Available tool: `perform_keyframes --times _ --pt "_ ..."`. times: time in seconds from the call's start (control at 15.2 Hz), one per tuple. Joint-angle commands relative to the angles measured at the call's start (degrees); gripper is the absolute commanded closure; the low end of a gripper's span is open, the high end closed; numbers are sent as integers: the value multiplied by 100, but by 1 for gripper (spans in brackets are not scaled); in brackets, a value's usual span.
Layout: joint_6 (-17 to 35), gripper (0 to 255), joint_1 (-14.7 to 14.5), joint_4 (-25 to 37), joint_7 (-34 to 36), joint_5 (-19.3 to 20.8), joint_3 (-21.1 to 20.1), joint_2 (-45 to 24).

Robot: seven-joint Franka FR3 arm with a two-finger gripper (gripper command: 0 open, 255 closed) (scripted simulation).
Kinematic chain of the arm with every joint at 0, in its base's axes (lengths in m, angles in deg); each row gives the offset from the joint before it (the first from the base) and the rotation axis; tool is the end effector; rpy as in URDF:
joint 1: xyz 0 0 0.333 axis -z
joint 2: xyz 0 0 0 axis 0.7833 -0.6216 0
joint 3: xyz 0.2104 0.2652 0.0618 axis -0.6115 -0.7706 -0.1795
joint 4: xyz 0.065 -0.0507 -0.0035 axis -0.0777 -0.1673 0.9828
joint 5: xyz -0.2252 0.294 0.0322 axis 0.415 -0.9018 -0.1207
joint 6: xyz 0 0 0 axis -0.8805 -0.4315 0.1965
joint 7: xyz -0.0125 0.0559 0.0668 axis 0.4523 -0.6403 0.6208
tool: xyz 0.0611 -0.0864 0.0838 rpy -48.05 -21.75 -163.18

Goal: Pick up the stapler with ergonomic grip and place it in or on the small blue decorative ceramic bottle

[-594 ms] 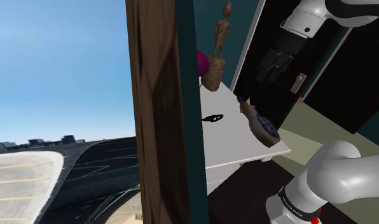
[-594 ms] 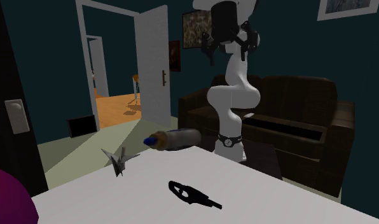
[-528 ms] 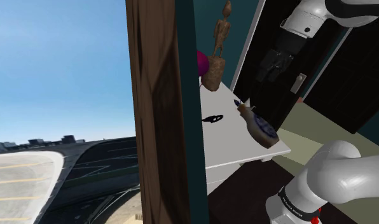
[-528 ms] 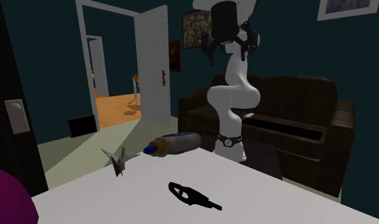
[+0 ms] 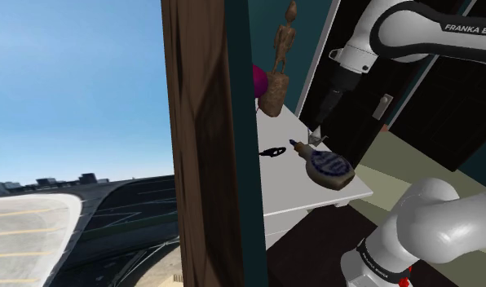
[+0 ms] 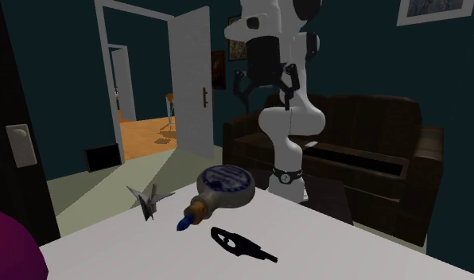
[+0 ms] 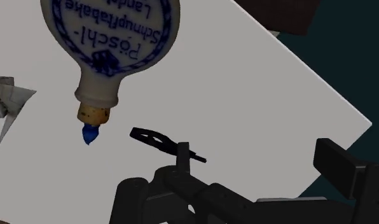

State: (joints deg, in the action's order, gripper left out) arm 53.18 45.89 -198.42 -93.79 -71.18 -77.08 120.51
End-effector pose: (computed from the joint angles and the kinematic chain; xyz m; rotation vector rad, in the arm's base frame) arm 0.3044 -0.0383 0.5651 -2.9961 -0.3917 -0.1357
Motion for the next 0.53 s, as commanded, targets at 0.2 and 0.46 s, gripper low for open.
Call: perform_keyframes --times 0.2,0.46 --pt "813 0 -379 -210 -1503 292 461 -715" --pt "1476 0 -687 -225 -2663 423 796 -1439"
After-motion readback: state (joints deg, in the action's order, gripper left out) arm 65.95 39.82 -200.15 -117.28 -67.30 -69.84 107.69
